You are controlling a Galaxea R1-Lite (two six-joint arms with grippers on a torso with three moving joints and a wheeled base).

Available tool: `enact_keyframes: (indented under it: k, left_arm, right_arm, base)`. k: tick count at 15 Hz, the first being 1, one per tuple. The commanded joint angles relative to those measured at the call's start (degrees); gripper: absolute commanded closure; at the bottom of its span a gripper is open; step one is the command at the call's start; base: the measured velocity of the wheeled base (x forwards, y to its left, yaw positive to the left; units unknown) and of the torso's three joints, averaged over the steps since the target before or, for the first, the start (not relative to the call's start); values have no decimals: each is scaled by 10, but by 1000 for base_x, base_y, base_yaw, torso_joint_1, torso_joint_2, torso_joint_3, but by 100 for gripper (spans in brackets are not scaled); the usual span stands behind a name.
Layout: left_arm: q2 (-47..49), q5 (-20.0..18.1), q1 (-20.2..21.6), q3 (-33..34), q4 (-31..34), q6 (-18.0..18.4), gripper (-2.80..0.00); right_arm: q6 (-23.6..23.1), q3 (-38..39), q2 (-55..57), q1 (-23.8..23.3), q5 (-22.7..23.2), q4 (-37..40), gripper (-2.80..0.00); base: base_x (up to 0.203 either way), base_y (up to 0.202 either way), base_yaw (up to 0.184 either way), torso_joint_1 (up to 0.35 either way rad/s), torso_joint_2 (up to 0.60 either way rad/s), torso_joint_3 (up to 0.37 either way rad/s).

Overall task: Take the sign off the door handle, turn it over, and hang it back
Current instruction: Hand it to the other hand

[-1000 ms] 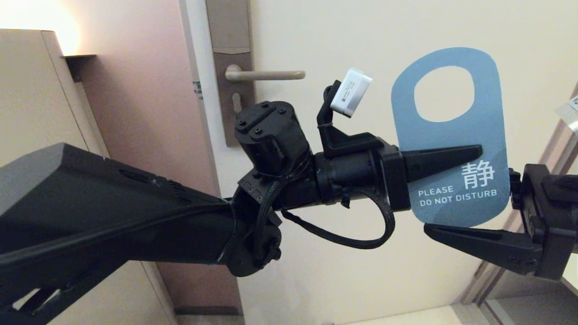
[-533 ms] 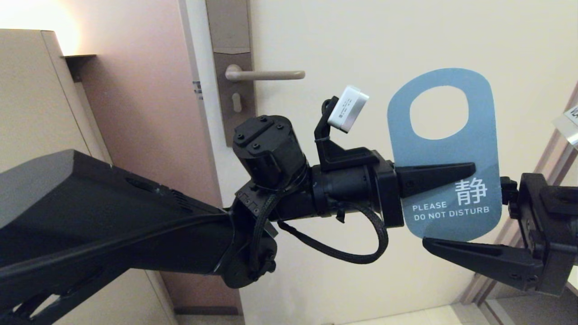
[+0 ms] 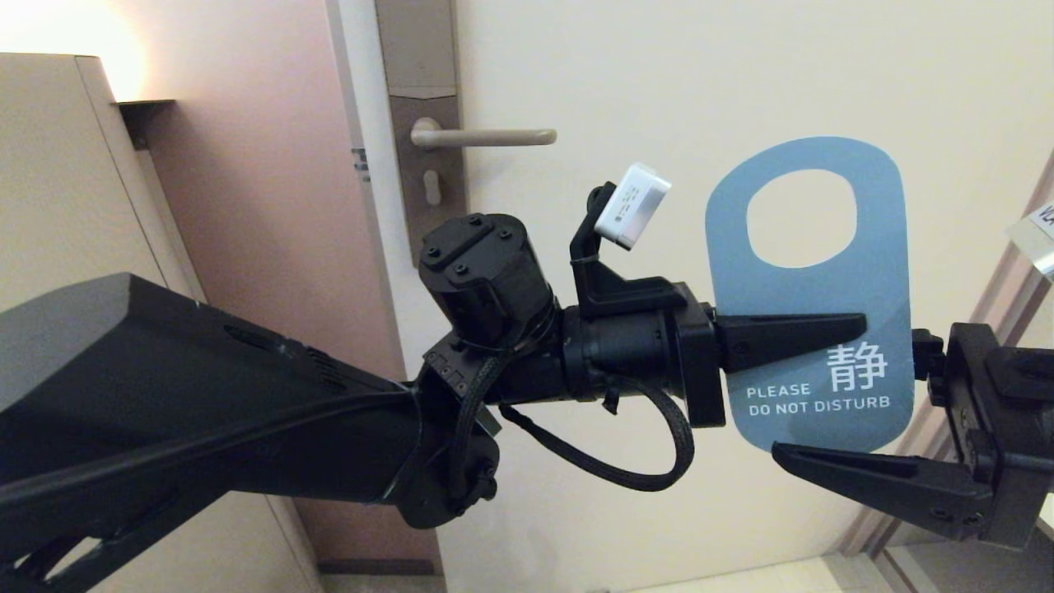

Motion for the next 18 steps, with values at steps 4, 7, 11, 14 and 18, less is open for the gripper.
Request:
enact_keyframes:
  k: [4, 7, 11, 14, 18]
  left_arm:
    - [-2, -2, 0, 0, -4, -3, 0]
    - [-2, -2, -1, 1, -4, -2, 0]
    - [0, 0, -3, 2, -5, -2, 0]
    - [2, 1, -4, 1, -4, -3, 0]
    - [3, 1, -4, 1, -3, -3, 0]
  right_arm:
    - [0, 1, 0, 0, 4, -1, 0]
    - [-2, 11, 0, 0, 2, -25, 0]
    - [-1, 25, 0, 0, 1, -51, 0]
    - [-1, 26, 0, 0, 0, -51, 0]
    - [-1, 27, 0, 0, 0, -51, 0]
  base:
    - [0, 0, 0, 0, 0, 0]
    - [0, 0, 0, 0, 0, 0]
    - [0, 0, 0, 0, 0, 0]
    - [0, 0, 0, 0, 0, 0]
    - [0, 0, 0, 0, 0, 0]
